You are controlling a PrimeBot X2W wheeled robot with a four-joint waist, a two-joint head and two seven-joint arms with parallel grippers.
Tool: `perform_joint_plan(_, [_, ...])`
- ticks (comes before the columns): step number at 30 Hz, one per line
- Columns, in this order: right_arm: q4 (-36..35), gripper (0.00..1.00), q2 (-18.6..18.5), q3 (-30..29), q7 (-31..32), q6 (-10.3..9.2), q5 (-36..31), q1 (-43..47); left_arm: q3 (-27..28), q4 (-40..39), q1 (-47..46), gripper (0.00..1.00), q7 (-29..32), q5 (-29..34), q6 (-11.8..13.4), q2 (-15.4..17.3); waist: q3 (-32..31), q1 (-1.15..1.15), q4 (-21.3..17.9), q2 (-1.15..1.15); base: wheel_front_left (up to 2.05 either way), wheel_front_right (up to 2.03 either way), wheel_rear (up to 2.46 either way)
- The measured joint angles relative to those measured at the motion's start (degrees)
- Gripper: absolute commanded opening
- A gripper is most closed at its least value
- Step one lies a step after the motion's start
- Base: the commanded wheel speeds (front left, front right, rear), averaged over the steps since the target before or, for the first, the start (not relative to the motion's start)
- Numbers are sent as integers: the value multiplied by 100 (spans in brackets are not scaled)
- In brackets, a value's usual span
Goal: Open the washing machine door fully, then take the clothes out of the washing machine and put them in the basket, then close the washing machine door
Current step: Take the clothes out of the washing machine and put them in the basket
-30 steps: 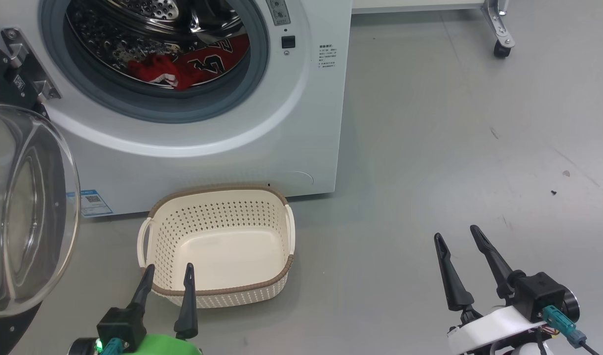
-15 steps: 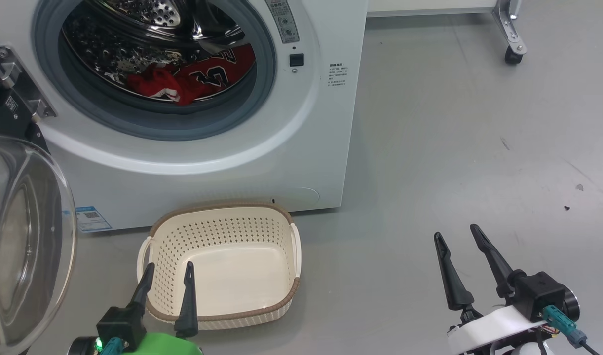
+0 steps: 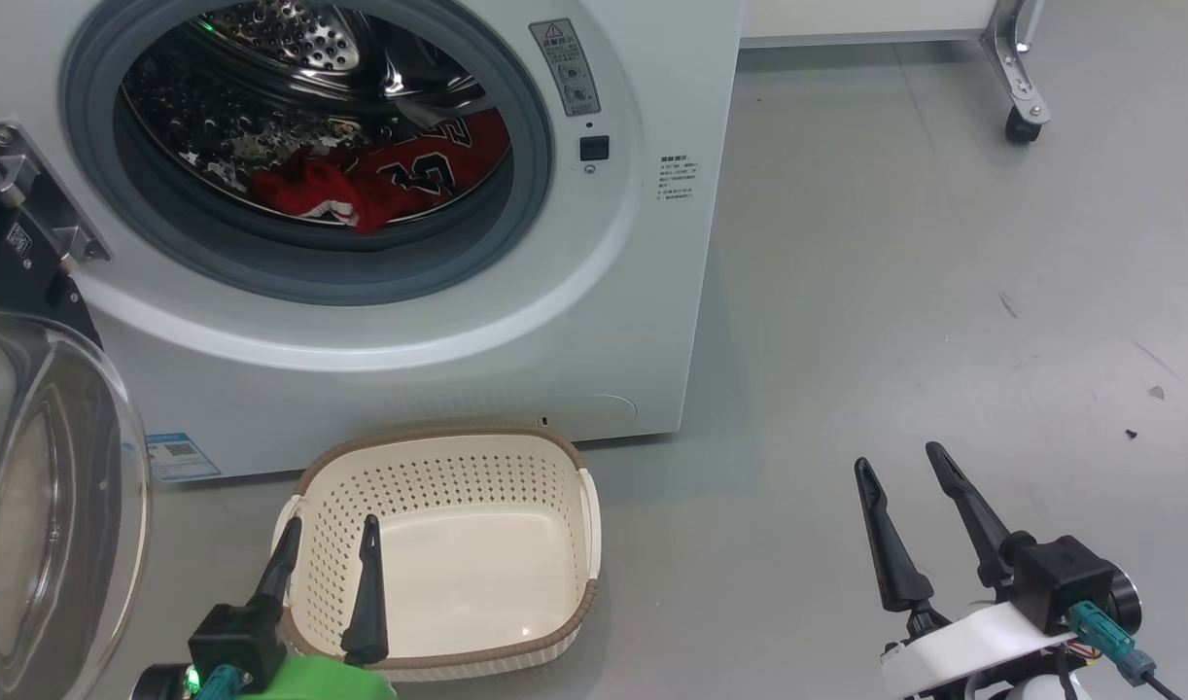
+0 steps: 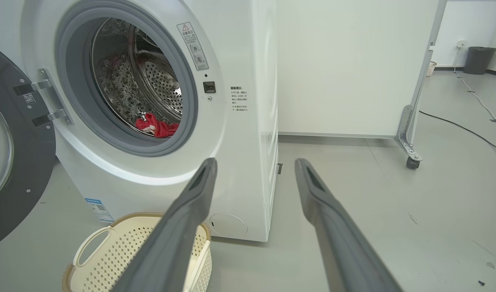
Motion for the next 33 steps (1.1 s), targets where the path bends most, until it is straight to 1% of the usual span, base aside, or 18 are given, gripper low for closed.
perform_joint_plan(25, [5, 100, 4, 5, 0, 1, 0, -1, -21, 21, -1, 100, 0, -1, 18, 1, 20, 0, 32, 0, 3, -3, 0])
perform_joint_plan(33, [-75, 100, 4, 5, 0, 2, -1, -5, -48, -57, -13, 100, 0, -1, 35, 2, 144, 0, 26, 0, 0, 0, 0])
